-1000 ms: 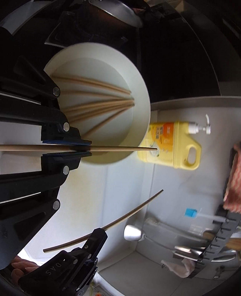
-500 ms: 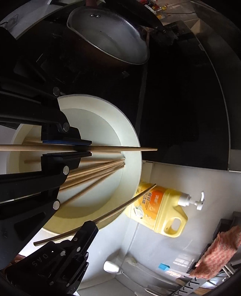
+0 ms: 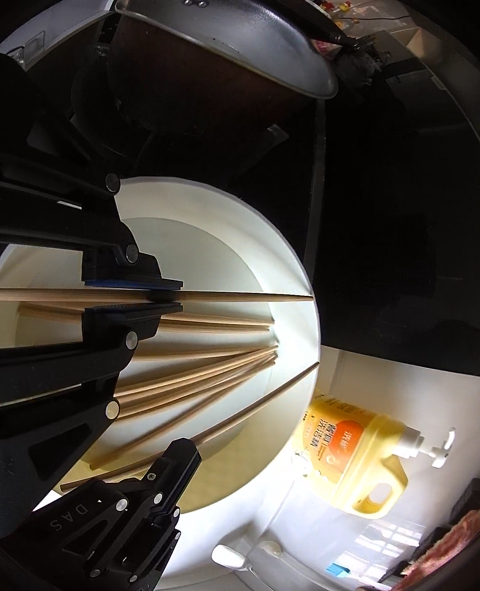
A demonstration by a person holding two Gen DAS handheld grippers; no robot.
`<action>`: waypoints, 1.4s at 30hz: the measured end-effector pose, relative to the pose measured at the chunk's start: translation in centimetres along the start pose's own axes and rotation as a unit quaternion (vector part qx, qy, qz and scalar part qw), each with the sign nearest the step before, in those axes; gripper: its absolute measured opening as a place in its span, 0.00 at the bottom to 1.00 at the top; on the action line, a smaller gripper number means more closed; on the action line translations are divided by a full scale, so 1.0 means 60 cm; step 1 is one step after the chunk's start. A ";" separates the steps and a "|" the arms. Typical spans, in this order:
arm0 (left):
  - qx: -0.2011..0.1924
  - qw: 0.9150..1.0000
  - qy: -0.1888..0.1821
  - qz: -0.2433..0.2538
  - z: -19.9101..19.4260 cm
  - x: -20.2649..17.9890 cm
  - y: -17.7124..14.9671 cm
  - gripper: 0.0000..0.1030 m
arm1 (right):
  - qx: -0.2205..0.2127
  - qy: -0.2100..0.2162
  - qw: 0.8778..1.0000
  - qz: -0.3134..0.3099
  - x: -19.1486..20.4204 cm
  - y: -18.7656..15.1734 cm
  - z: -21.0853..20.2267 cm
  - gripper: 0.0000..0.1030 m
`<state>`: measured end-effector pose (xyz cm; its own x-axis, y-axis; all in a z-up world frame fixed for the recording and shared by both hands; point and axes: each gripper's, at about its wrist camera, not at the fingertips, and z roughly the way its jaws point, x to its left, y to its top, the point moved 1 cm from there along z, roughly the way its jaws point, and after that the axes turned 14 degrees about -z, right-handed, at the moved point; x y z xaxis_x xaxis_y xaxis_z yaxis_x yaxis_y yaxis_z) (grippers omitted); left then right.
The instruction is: Organize utensils
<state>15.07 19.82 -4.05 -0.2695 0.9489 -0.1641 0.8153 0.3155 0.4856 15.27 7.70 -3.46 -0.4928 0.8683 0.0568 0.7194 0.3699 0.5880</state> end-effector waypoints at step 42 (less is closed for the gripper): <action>-0.005 0.999 0.041 -0.030 -0.072 0.032 -0.033 0.86 | 0.005 -0.045 0.998 0.052 -0.005 -0.029 -0.087 0.54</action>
<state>10.73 21.04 -1.58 -0.3591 0.9252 -0.1231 0.7915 0.3717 0.4852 11.63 5.05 -0.26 -0.3691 0.9283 0.0449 0.7699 0.2783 0.5743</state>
